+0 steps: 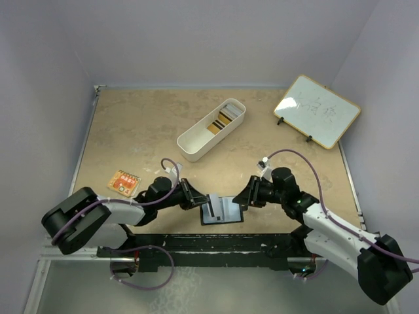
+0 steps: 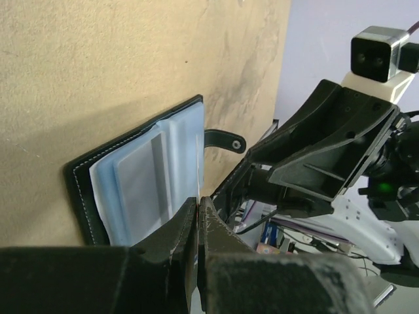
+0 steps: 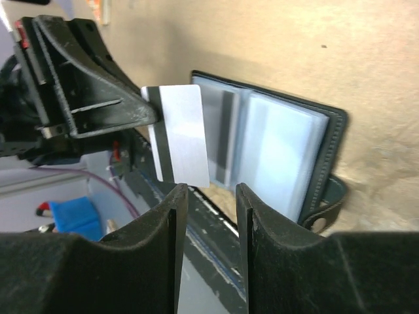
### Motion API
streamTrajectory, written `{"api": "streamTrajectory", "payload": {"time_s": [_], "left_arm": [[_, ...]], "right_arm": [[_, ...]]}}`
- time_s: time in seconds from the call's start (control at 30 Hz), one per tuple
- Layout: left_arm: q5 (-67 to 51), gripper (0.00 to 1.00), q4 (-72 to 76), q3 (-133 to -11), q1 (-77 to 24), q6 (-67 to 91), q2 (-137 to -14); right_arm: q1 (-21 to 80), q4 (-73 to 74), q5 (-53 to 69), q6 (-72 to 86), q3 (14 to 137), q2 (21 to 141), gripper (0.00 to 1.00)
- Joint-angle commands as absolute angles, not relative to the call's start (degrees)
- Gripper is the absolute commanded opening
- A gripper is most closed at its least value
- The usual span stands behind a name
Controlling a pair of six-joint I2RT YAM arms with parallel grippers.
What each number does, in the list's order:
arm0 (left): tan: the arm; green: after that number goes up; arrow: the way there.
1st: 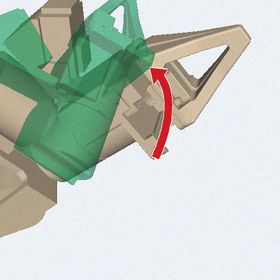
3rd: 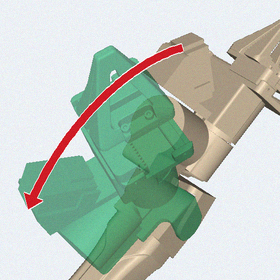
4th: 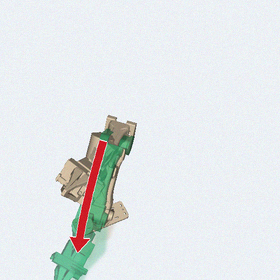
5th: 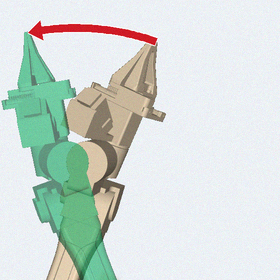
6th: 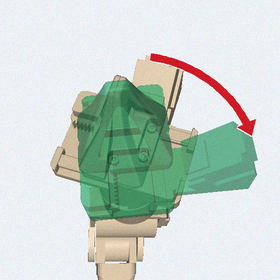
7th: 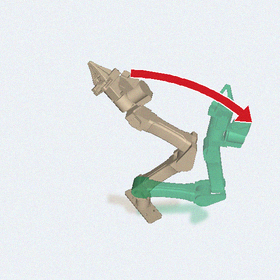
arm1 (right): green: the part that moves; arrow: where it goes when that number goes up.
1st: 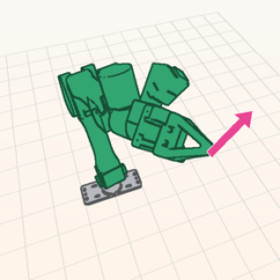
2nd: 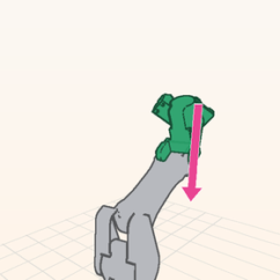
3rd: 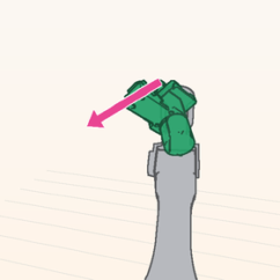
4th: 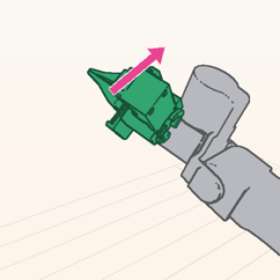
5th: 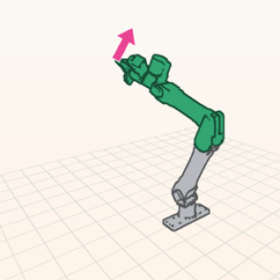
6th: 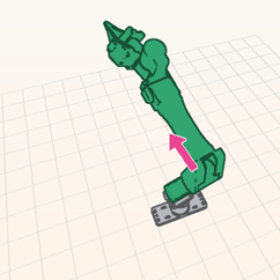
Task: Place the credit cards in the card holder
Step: Insert the credit card into the card holder.
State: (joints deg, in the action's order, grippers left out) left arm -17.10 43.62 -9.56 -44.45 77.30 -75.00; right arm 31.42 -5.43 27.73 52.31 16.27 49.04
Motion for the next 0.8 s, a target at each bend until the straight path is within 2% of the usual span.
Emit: {"api": "streamTrajectory", "payload": {"time_s": [0.0,0.17,0.37,0.63,0.77], "left_arm": [[-19.8,0.0,50.9,-12.1,-45.0,74.3,-79.7],[-20.5,0.0,53.1,-13.1,-45.2,72.8,-85.7],[-21.6,0.0,56.4,-13.2,-45.2,72.4,-91.6],[-20.6,0.01,55.6,-13.3,-45.2,71.6,-93.2],[-19.6,0.0,54.8,-13.0,-45.2,71.2,-93.2]], "right_arm": [[31.2,-2.6,24.2,46.2,19.4,51.7,0.37],[31.3,-1.1,23.9,44.3,19.9,54.6,0.35],[32.7,12.6,12.5,41.4,26.3,57.4,0.33],[38.6,18.9,3.9,38.6,35.7,61.2,0.32],[40.7,18.1,4.5,39.2,36.0,61.7,0.32]]}}
